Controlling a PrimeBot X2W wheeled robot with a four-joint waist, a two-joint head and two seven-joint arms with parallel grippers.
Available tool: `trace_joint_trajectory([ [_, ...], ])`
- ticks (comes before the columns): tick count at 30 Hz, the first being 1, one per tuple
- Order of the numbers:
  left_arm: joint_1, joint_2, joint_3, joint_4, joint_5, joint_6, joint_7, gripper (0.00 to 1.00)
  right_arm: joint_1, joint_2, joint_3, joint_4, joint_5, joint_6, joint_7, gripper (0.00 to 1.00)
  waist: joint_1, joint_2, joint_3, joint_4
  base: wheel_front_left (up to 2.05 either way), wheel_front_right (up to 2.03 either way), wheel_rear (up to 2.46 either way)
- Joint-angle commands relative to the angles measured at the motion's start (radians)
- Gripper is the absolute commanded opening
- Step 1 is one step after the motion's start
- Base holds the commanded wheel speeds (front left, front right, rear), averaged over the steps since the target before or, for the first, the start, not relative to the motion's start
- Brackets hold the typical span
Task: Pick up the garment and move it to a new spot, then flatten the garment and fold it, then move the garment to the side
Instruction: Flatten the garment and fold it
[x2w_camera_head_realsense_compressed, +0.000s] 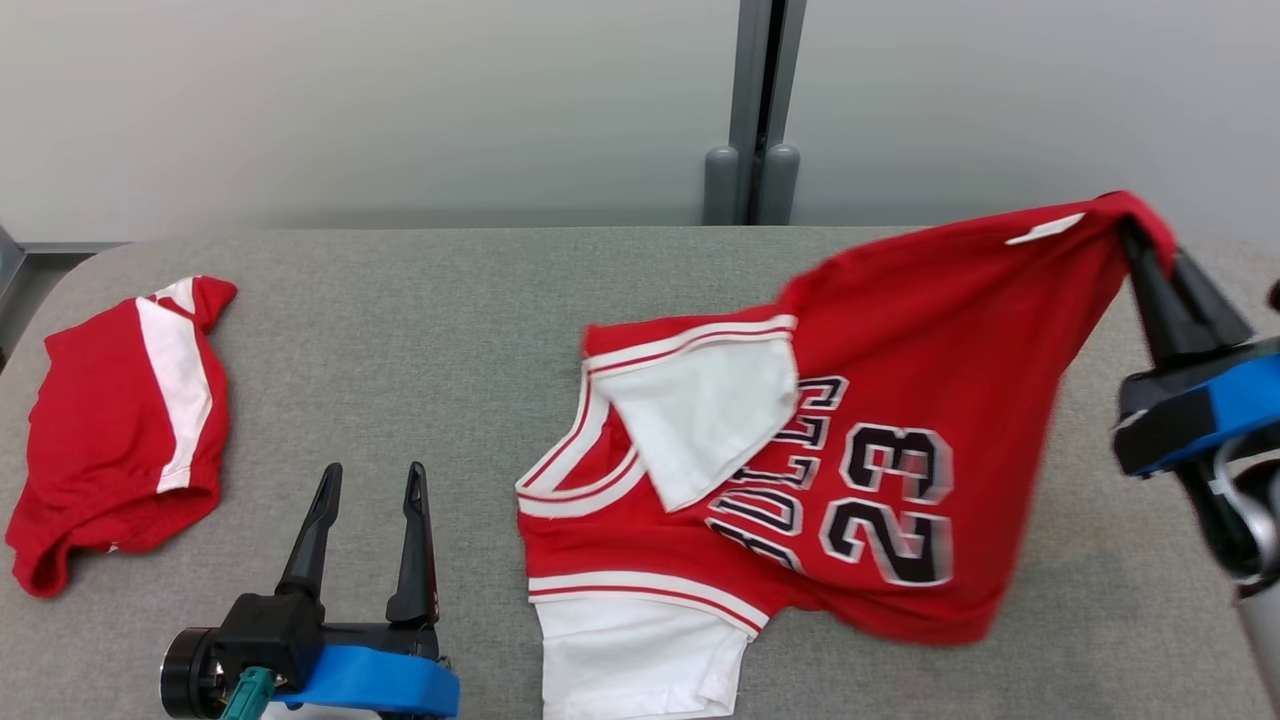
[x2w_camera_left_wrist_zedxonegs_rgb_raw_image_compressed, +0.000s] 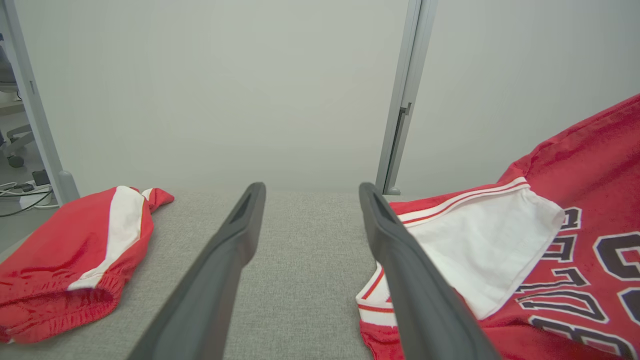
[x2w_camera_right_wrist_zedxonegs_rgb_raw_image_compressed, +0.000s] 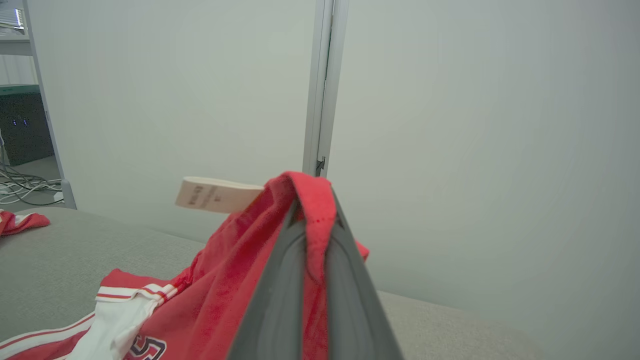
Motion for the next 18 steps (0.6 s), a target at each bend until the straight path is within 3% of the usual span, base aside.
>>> trace_joint_trajectory([
  [1,0.003,0.000,-0.002,0.000,0.003,-0.001,-0.003,1.00,0.018,-0.024,-0.036,-0.037,-0.001,0.000,0.029,0.00,0.0001,0.0000,0.003,0.010,0.00,0.00,0.00],
  [7,0.001,0.000,-0.004,-0.005,-0.009,0.004,-0.003,1.00,0.018,-0.034,-0.081,-0.095,-0.026,0.000,0.105,0.00,0.0001,0.0000,0.017,0.040,0.00,0.00,0.00],
  [18,-0.051,0.000,-0.030,-0.006,-0.026,0.012,-0.003,1.00,-0.113,0.043,0.054,0.035,-0.092,0.000,0.104,0.00,0.0001,0.0000,0.067,0.109,0.00,0.00,0.00],
])
